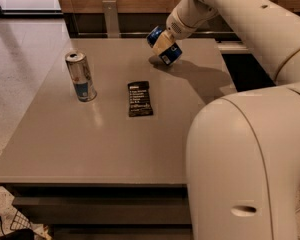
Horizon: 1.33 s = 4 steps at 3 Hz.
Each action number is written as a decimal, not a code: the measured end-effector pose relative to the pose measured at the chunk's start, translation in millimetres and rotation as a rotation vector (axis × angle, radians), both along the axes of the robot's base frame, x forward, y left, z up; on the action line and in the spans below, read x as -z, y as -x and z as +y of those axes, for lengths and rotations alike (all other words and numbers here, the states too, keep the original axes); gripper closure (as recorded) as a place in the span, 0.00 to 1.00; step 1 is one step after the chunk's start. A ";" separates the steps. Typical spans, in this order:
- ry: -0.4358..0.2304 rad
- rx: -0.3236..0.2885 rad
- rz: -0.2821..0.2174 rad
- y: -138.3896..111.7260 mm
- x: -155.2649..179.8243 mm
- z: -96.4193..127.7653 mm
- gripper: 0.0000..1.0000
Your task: Knock pepsi can over
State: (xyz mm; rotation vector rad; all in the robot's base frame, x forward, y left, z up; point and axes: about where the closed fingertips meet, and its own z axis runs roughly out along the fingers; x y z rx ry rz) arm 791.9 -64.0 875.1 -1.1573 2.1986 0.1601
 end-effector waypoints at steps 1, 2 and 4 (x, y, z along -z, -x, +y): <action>0.043 -0.010 0.058 -2.7 18.8 6.6 1.00; 0.065 -0.013 0.110 -4.8 35.7 10.7 1.00; 0.067 -0.017 0.118 -5.1 39.7 12.3 0.61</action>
Offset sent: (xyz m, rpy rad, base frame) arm 0.0128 0.0104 -0.0468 -0.0888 0.1686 0.0113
